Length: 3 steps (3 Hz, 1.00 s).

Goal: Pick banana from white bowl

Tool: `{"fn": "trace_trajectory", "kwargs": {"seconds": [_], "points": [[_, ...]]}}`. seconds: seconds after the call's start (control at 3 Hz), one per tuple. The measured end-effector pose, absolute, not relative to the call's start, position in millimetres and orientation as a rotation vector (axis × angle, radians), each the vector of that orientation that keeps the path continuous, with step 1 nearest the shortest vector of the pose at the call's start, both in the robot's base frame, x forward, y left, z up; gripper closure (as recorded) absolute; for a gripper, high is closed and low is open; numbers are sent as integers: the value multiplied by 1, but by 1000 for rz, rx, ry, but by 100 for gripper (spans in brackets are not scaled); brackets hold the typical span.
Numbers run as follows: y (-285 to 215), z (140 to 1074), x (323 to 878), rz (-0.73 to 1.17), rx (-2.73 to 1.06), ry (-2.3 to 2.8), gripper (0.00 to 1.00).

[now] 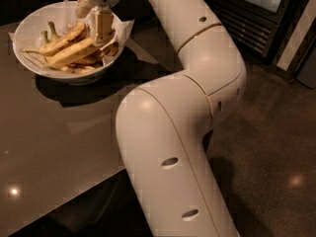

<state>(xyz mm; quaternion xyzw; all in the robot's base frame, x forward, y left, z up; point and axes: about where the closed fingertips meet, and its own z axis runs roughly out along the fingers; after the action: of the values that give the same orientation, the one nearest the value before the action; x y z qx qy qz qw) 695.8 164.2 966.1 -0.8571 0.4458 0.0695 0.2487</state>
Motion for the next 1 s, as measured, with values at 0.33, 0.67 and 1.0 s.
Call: {"fn": "trace_trajectory", "kwargs": {"seconds": [0.33, 0.67, 1.0], "points": [[166, 955, 696, 211, -2352, 1231, 35], [167, 946, 694, 237, -2364, 1246, 43], [163, 940, 692, 264, -2367, 1262, 48]]}}
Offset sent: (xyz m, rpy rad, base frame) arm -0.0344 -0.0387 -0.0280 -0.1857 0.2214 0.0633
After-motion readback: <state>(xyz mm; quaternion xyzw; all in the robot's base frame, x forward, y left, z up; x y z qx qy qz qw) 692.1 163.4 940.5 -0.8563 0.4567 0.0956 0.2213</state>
